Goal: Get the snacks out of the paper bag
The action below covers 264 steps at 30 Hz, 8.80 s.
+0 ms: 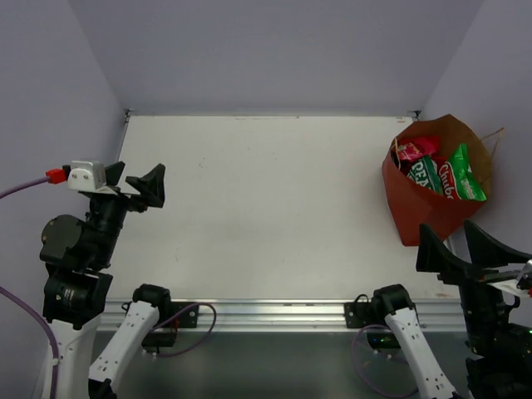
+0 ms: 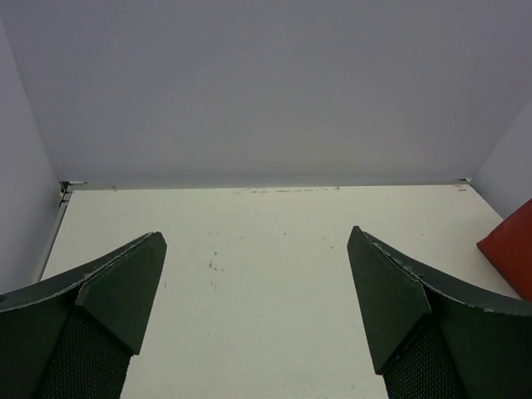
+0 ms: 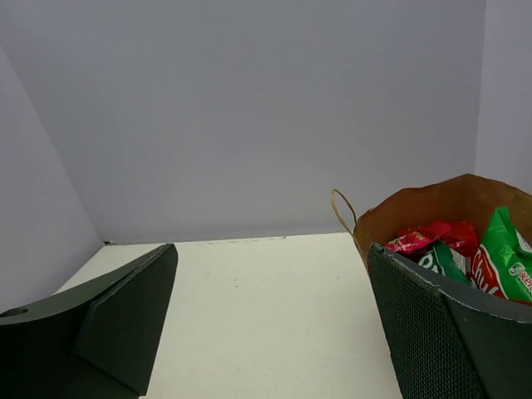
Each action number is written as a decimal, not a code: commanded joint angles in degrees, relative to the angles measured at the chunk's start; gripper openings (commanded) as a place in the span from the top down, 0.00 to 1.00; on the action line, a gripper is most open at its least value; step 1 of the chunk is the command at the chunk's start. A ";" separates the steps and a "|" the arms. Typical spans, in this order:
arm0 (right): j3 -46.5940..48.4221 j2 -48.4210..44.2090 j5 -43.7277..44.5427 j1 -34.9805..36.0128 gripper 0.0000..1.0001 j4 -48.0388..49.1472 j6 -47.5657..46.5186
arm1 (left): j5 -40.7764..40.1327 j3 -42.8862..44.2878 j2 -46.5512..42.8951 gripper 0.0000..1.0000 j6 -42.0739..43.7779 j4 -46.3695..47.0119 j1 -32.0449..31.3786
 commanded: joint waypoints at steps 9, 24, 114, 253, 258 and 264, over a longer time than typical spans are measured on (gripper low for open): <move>1.14 19.39 10.75 0.22 0.01 -7.51 11.69 | 5.00 0.08 6.99 0.00 -2.42 -0.34 -0.29; 3.78 54.10 2.58 -16.66 0.01 3.29 2.21 | 9.84 -1.41 10.78 0.00 -2.78 -2.02 -0.38; -6.33 53.07 -2.44 -16.48 0.57 7.96 3.43 | 14.59 3.16 14.64 0.00 -1.98 -5.97 -1.53; -8.97 42.35 -4.37 -2.95 1.00 26.69 -9.05 | -7.21 22.23 57.88 0.15 7.07 -7.29 -45.64; -9.14 41.91 -4.37 -2.95 1.00 26.42 -8.97 | -6.77 24.60 64.56 0.19 7.07 -7.29 -47.93; -9.50 41.56 -4.89 -2.95 1.00 26.51 -8.62 | -7.47 25.92 69.57 0.25 7.16 -5.63 -48.20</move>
